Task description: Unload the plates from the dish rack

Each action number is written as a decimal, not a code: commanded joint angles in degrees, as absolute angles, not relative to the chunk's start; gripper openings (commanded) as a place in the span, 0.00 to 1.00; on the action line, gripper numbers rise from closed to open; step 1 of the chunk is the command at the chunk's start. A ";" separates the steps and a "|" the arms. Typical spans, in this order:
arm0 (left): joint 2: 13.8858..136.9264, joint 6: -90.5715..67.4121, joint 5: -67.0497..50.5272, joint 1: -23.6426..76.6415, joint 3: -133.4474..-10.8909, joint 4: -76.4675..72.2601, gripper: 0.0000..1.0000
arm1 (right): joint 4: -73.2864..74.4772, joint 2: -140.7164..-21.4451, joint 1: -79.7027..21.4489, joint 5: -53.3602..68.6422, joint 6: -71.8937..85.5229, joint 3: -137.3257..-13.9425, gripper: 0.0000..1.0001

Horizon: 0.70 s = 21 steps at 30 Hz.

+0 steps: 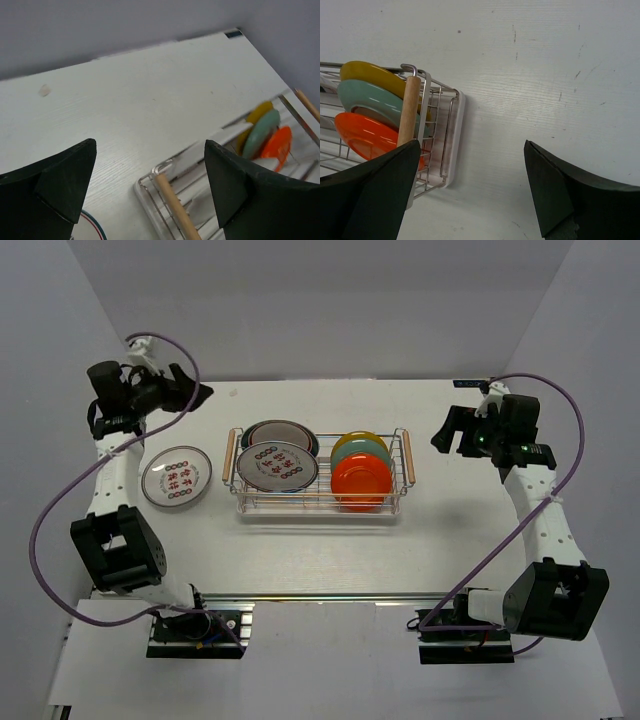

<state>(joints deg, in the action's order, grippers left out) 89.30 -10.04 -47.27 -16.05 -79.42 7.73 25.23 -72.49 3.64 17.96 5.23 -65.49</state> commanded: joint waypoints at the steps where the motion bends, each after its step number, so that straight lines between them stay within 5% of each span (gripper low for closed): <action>1: 85.27 10.17 -65.39 -13.02 -84.11 16.16 0.98 | 24.70 -72.42 3.69 18.63 2.46 -67.41 0.89; 13: 85.25 43.98 -59.95 1.65 -90.78 46.00 0.98 | 27.07 -75.23 3.34 20.04 1.85 -69.34 0.89; 21: 92.19 47.72 -46.15 9.57 -93.51 50.62 0.98 | 27.42 -75.94 3.34 19.60 1.67 -69.35 0.89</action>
